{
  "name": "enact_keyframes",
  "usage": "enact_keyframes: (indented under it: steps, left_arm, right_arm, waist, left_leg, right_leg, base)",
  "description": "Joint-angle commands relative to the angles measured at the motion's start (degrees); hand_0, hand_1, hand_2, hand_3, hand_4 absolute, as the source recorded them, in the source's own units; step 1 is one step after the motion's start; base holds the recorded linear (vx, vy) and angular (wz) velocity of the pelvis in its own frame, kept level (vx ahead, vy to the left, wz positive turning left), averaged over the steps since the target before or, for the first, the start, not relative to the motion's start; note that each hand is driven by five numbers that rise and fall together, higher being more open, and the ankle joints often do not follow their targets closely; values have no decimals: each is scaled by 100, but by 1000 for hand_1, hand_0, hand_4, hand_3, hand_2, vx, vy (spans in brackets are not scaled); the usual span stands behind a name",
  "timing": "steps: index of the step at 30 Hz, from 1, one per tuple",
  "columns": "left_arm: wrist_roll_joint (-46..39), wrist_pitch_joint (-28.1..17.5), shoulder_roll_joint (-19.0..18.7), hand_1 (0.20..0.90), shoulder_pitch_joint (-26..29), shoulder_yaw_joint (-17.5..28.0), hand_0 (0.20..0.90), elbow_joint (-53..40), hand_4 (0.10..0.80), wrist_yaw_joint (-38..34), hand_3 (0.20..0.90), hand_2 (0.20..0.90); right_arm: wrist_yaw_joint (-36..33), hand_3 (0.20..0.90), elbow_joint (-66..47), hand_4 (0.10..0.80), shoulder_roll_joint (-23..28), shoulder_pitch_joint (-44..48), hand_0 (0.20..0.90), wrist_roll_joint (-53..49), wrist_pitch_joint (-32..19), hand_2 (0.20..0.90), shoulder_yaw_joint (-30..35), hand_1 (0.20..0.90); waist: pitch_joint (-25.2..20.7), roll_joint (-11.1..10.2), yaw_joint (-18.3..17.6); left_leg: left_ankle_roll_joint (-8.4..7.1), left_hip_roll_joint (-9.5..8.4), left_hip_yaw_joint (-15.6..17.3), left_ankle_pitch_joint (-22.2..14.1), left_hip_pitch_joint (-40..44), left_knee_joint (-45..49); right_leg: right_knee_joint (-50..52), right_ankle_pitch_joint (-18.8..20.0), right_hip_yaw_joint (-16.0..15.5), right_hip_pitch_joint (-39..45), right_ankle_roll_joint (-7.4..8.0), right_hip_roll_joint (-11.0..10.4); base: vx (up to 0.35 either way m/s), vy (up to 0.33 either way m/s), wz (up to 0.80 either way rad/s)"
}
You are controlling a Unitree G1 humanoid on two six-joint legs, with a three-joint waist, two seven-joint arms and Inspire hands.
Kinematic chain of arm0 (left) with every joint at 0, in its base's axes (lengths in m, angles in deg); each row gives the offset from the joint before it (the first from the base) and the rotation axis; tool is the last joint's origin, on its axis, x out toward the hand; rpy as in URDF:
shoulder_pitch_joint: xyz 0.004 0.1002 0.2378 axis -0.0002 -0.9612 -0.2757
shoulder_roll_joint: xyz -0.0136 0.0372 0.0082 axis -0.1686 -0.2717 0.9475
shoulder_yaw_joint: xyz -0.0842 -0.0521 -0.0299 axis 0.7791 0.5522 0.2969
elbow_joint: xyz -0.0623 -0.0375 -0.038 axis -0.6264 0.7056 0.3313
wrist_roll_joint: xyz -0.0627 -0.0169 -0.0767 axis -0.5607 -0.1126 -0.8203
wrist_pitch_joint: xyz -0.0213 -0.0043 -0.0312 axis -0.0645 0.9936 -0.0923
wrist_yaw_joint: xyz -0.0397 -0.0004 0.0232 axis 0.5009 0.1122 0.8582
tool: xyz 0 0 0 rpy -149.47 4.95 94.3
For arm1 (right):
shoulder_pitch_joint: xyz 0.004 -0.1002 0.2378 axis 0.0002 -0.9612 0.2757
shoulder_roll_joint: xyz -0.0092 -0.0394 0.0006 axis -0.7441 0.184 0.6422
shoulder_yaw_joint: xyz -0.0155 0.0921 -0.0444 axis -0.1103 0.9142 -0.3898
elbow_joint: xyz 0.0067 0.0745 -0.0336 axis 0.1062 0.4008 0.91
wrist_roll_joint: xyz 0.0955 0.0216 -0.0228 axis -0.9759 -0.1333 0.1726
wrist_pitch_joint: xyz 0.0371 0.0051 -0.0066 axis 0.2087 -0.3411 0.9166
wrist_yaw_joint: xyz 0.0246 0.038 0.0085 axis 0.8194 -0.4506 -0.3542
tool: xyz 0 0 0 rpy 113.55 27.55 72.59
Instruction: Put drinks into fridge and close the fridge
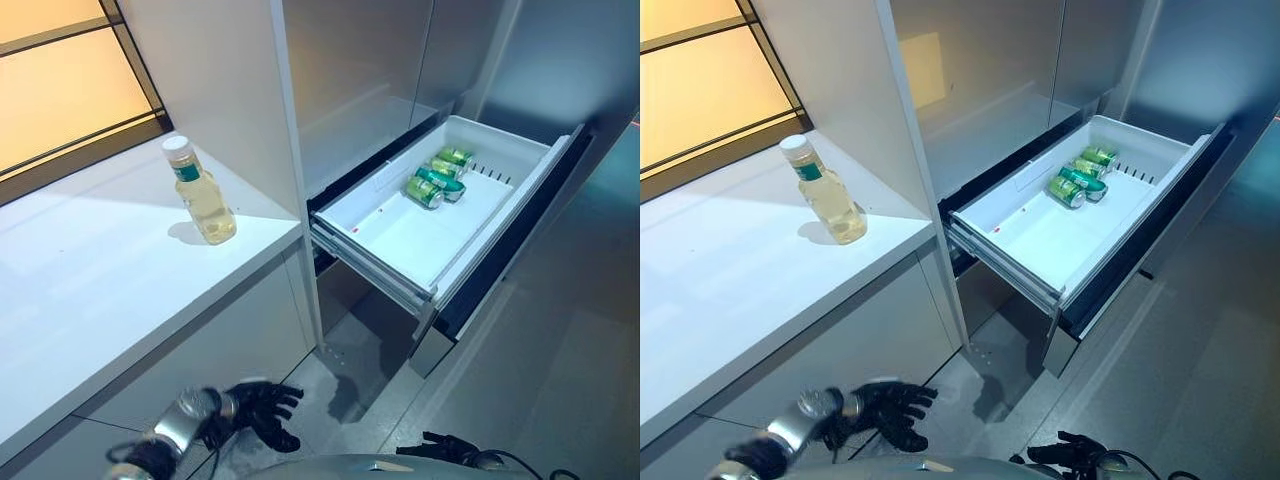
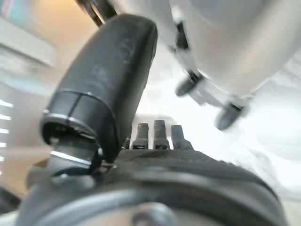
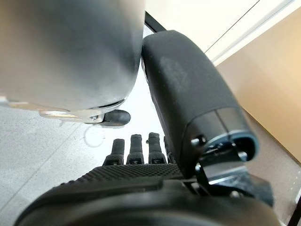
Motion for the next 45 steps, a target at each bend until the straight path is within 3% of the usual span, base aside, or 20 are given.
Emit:
enact_keyframes:
  steps: [1,4,10,14,18,20,23,27,28,30,31,36,45]
  left_arm:
    - [-1679,951,-293,900,892,436,900,-1370,800,1175,900,900]
    - [-3178,1195,-304,900,1033,730,900,-2488,800,1020,900,900]
    - [-5453,97,-16,900,1138,1176,900,-3603,800,471,900,900]
    - [-6243,-519,132,900,1415,1416,900,-3927,800,55,900,900]
    - [-5672,-2205,93,900,1666,1774,900,-4161,800,-1663,900,900]
    - [-5247,-2827,91,900,1697,1993,900,-4175,800,-2291,900,900]
    - [-4010,-4213,219,900,1651,2514,900,-4171,800,-3686,900,900]
    - [-2350,-4984,332,900,1574,2827,900,-4226,800,-5059,900,900]
    - [-2311,-4979,336,900,1573,2817,900,-4238,800,-5098,900,900]
    - [-1303,-5198,322,900,1550,2947,900,-4191,800,-6124,900,900]
    - [-1204,-5185,318,900,1552,2946,900,-4191,800,-6222,900,900]
    - [82,-4570,-10,900,1733,2861,900,-3890,800,-7843,900,900]
    - [-205,-3783,-284,900,1850,2661,900,-3083,800,-8116,900,900]
  right_arm:
    - [69,900,271,800,136,269,900,163,-291,900,-46,900]
    - [24,900,362,800,104,167,900,186,-427,900,28,900]
    - [-117,900,467,800,-23,-55,900,256,-568,900,-9,900]
    - [-185,900,495,800,-91,-123,900,262,-589,900,-74,900]
    - [-277,900,488,800,-184,-241,900,303,-586,900,-120,900]
    - [-291,900,492,800,-209,-288,900,287,-589,900,-129,900]
    - [-342,900,563,800,-287,-342,900,245,-619,900,-170,900]
    - [-383,900,653,800,-347,-302,900,209,-610,900,-191,900]
    - [-383,900,655,800,-347,-302,900,209,-610,900,-191,900]
    - [-429,900,695,800,-362,-258,900,199,-572,900,-184,900]
    - [-432,900,700,800,-364,-253,900,201,-571,900,-183,900]
    - [-469,900,663,800,-370,-210,900,236,-479,900,-211,900]
    - [-418,900,554,800,-331,-203,900,341,-372,900,-210,900]
  waist:
    - [-117,56,-14]
    - [-152,91,9]
    - [-221,75,-3]
    - [-281,23,-49]
    - [-334,-37,-74]
    - [-354,-65,-57]
    - [-404,-143,4]
    - [-438,-214,55]
    - [-439,-215,54]
    - [-452,-252,92]
    - [-454,-254,94]
    - [-444,-267,62]
    - [-415,-254,-6]
  left_leg:
    - [163,-91,64,-369,-172,90]
    - [187,-115,4,-398,-145,68]
    - [199,-137,-77,-452,-29,25]
    - [194,-131,-96,-490,12,25]
    - [187,-115,-103,-523,55,25]
    - [186,-118,-121,-526,61,25]
    - [176,-113,-153,-523,53,25]
    - [153,-100,-188,-509,40,25]
    - [152,-100,-189,-509,40,25]
    - [151,-95,-208,-501,29,25]
    - [151,-95,-209,-499,25,25]
    - [152,-84,-153,-500,36,25]
    - [133,-71,-62,-491,68,35]
  right_leg:
    - [506,-263,-168,-242,521,-235]
    - [473,-263,-165,-198,523,-241]
    - [416,-299,-180,-56,487,-241]
    - [411,-331,-158,-12,461,-226]
    - [409,-371,-169,26,439,-211]
    - [398,-384,-174,42,432,-202]
    - [385,-415,-185,61,406,-180]
    - [389,-435,-198,62,379,-158]
    - [390,-436,-199,62,379,-158]
    - [417,-464,-214,54,351,-146]
    - [422,-468,-215,50,348,-145]
    - [486,-494,-205,26,335,-136]
    - [559,-521,-152,20,342,-129]
  base:
    - [0,0,0]
    - [0,0,0]
    - [41,3,1]
    - [46,-13,1]
    - [35,-17,-1]
    - [0,0,0]
    - [9,-21,1]
    - [5,-18,3]
    - [0,0,0]
    - [0,0,0]
    - [0,0,0]
    - [0,0,0]
    - [0,0,0]
